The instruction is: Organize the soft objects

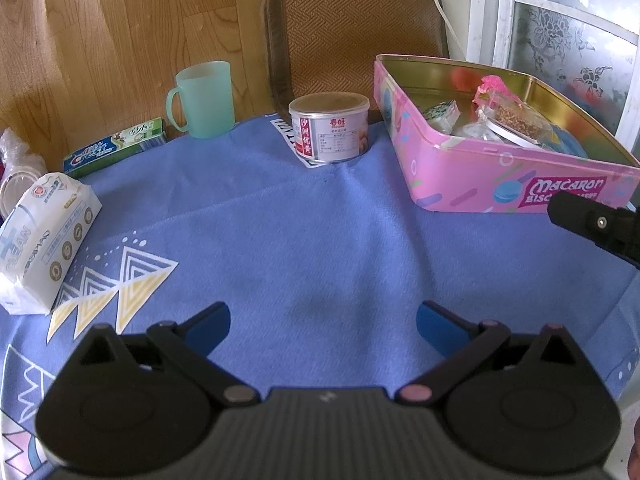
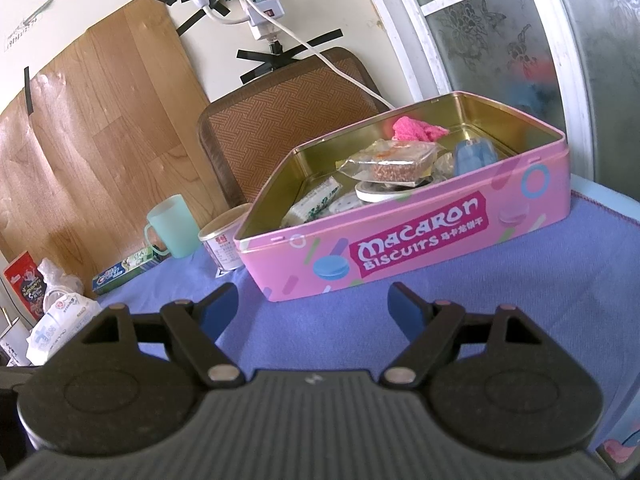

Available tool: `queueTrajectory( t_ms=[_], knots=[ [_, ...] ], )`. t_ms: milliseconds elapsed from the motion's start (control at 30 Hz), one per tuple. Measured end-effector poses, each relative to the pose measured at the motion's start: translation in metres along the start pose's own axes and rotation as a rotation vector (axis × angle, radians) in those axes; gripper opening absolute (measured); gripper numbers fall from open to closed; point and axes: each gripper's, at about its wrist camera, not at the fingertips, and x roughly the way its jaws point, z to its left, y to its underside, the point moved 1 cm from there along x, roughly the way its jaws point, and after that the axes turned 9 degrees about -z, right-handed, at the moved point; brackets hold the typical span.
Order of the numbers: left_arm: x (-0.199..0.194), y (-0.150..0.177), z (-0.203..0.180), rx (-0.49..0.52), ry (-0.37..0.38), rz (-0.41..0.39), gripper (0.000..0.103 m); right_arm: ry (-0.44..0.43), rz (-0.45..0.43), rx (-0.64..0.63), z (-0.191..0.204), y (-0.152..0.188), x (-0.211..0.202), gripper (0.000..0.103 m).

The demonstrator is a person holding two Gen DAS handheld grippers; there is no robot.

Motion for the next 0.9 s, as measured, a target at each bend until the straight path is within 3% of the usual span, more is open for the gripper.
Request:
queueTrajectory(
  t_ms=[900],
  knots=[
    [0.0006,0.0029,0.0031,-0.023,0.004,0.007,0.103,0.003,0.007,-0.011,0.0034,0.0034,0.0009,0.084]
  ],
)
